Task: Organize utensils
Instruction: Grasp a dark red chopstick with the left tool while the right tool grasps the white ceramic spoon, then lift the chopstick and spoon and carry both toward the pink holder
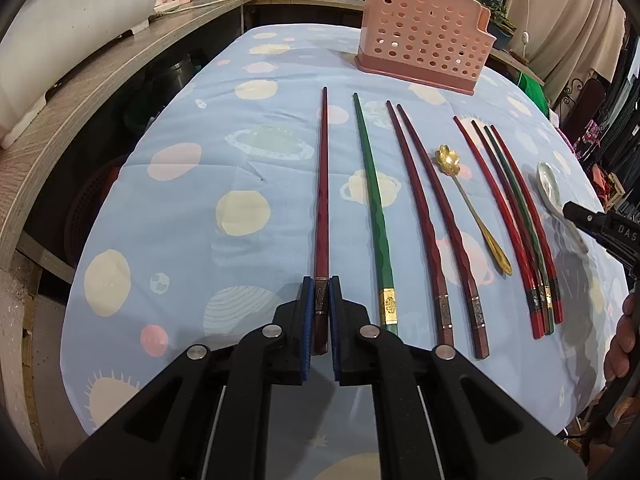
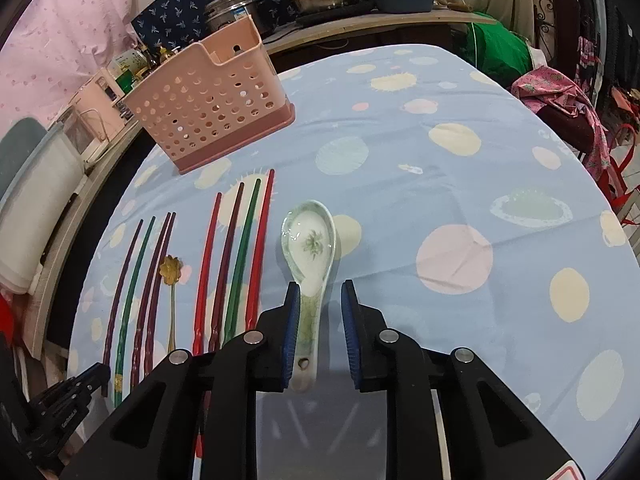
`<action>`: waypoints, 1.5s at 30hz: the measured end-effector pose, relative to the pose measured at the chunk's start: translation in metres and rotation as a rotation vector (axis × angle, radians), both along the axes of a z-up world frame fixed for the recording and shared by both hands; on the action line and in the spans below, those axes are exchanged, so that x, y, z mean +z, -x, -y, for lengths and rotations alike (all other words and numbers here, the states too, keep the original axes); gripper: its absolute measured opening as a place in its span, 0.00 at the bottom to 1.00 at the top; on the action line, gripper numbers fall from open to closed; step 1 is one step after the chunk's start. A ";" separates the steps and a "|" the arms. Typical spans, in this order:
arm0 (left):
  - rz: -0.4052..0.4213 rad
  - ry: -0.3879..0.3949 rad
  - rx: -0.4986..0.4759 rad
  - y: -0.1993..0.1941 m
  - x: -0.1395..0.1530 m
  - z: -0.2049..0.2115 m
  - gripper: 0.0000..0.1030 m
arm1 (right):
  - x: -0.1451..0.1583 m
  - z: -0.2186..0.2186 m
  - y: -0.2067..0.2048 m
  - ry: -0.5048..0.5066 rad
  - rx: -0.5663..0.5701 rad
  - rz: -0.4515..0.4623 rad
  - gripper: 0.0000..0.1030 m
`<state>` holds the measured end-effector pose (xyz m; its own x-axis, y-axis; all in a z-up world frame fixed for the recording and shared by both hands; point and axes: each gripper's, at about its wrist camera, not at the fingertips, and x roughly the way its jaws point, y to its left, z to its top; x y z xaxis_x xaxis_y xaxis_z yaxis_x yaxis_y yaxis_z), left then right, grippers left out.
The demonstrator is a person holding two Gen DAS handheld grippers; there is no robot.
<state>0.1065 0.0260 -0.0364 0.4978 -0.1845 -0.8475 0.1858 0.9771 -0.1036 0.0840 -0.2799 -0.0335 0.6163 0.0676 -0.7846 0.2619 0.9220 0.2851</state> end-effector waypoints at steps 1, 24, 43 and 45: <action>0.001 -0.002 0.000 -0.001 0.000 0.000 0.07 | -0.003 -0.001 0.000 -0.004 0.004 -0.005 0.16; 0.007 0.027 0.009 0.001 0.000 -0.005 0.07 | -0.003 -0.022 0.017 0.111 0.011 0.015 0.08; 0.120 0.048 0.029 -0.004 0.058 -0.011 0.07 | 0.054 -0.007 0.031 0.141 -0.020 0.140 0.07; 0.145 0.056 0.030 -0.008 0.069 -0.011 0.07 | 0.061 -0.007 0.031 0.146 -0.019 0.158 0.06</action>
